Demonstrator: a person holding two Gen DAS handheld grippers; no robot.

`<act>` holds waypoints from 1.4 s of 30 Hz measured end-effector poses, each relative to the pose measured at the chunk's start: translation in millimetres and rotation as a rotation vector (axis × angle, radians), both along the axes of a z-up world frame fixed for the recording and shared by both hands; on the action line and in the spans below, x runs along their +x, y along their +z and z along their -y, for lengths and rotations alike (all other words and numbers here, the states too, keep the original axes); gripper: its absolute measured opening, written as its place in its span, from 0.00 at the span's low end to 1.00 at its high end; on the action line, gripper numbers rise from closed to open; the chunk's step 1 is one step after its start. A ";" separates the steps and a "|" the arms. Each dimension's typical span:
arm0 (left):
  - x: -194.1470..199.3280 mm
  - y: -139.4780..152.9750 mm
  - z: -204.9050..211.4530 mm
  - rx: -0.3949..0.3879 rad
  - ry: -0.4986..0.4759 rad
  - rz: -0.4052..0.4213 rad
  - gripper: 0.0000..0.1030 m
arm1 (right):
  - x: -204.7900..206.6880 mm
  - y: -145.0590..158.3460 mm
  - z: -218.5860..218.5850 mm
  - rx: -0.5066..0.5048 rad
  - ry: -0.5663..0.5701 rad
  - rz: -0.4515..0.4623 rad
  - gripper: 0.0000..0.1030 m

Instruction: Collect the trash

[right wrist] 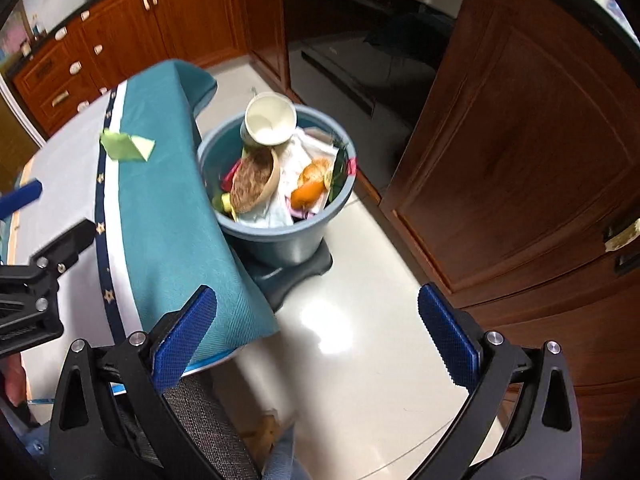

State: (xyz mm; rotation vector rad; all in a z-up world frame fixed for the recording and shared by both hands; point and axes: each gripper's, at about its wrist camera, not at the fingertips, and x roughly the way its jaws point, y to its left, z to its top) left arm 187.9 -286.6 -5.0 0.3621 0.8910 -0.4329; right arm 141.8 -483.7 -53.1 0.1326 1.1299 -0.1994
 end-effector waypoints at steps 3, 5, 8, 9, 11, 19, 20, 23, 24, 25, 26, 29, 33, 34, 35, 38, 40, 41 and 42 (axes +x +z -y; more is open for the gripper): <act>2.0 -4.2 0.8 0.011 -0.008 -0.001 0.96 | 2.4 -9.7 -4.0 0.014 0.005 -0.031 0.95; 4.3 -6.5 0.3 0.011 -0.008 -0.006 0.96 | 4.2 -15.2 -4.4 0.018 0.004 -0.047 0.95; 9.0 -10.6 -1.1 0.010 -0.001 -0.021 0.96 | 6.4 -18.0 -6.3 -0.005 0.006 -0.061 0.95; 10.6 -12.0 -1.6 0.010 0.003 -0.024 0.96 | 7.5 -19.1 -6.7 -0.012 0.008 -0.065 0.95; 12.4 -14.2 -2.0 0.012 0.007 -0.030 0.96 | 9.0 -20.8 -7.4 -0.012 0.009 -0.069 0.95; 17.4 -22.0 -1.8 0.008 0.004 -0.053 0.96 | 18.0 -28.1 -7.7 -0.004 0.009 -0.087 0.95; 18.0 -22.5 -1.5 0.007 0.003 -0.056 0.96 | 18.5 -29.1 -7.9 -0.004 0.008 -0.089 0.95; 20.0 -23.4 -1.2 0.006 0.003 -0.062 0.96 | 19.9 -31.2 -7.8 -0.004 0.007 -0.097 0.95; 20.7 -23.7 -1.5 0.005 0.003 -0.063 0.96 | 20.3 -31.8 -7.9 -0.004 0.006 -0.099 0.95; 20.9 -23.8 -1.6 0.004 0.004 -0.064 0.96 | 21.0 -32.1 -7.9 -0.004 0.007 -0.101 0.95; 21.3 -23.9 -1.8 0.004 0.004 -0.065 0.96 | 21.6 -32.7 -8.3 -0.005 0.008 -0.103 0.95; 21.7 -23.7 -2.5 0.006 0.005 -0.065 0.96 | 23.5 -33.8 -9.3 -0.004 0.013 -0.107 0.95; 22.1 -22.6 -3.2 0.004 0.007 -0.066 0.96 | 25.6 -34.6 -10.0 -0.001 0.017 -0.107 0.95; 22.2 -22.1 -3.3 0.005 0.008 -0.066 0.96 | 25.6 -34.1 -10.4 0.000 0.019 -0.106 0.95; 22.1 -22.1 -3.6 0.004 0.007 -0.066 0.96 | 25.4 -33.9 -10.5 0.000 0.020 -0.106 0.95; 22.5 -21.2 -4.3 0.002 0.010 -0.067 0.96 | 25.0 -32.0 -11.4 0.000 0.024 -0.103 0.95; 22.5 -20.4 -4.4 0.001 0.012 -0.068 0.96 | 24.5 -31.1 -11.3 0.003 0.025 -0.101 0.95; 22.4 -20.1 -4.5 0.001 0.012 -0.068 0.96 | 24.2 -30.8 -11.1 0.005 0.026 -0.100 0.95; 22.2 -19.8 -4.6 0.002 0.013 -0.068 0.96 | 24.2 -30.4 -10.9 0.007 0.027 -0.099 0.95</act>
